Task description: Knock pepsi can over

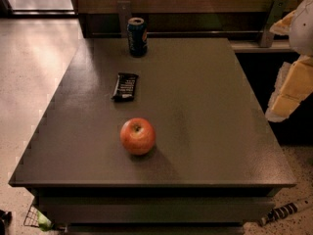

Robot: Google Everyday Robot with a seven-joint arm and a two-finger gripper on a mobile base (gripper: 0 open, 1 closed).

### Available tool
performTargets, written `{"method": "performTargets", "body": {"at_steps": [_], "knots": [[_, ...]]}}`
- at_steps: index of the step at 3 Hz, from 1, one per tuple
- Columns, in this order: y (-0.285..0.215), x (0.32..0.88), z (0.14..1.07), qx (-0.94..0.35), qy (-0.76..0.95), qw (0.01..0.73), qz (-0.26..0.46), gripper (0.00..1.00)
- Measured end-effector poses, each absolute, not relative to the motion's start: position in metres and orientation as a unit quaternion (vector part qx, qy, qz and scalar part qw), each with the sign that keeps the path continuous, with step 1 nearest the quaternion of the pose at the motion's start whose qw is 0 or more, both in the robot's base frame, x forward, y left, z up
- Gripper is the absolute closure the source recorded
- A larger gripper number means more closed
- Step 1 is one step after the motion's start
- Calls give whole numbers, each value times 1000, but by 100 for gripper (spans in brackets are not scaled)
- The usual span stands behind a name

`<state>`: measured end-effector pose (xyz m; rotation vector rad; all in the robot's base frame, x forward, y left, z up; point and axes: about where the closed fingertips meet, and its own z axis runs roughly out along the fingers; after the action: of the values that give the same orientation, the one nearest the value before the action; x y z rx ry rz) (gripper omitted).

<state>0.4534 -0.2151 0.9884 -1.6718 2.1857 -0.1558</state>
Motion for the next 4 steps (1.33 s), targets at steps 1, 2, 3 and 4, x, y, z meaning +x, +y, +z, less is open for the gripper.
{"method": "performTargets", "body": {"at_steps": [1, 2, 3, 4], "knots": [[-223, 485, 989, -561, 789, 239, -69, 0], [-231, 523, 984, -518, 795, 309, -62, 0], [-220, 571, 985, -486, 777, 399, -26, 0], [-171, 669, 1018, -439, 699, 562, 51, 0]]}}
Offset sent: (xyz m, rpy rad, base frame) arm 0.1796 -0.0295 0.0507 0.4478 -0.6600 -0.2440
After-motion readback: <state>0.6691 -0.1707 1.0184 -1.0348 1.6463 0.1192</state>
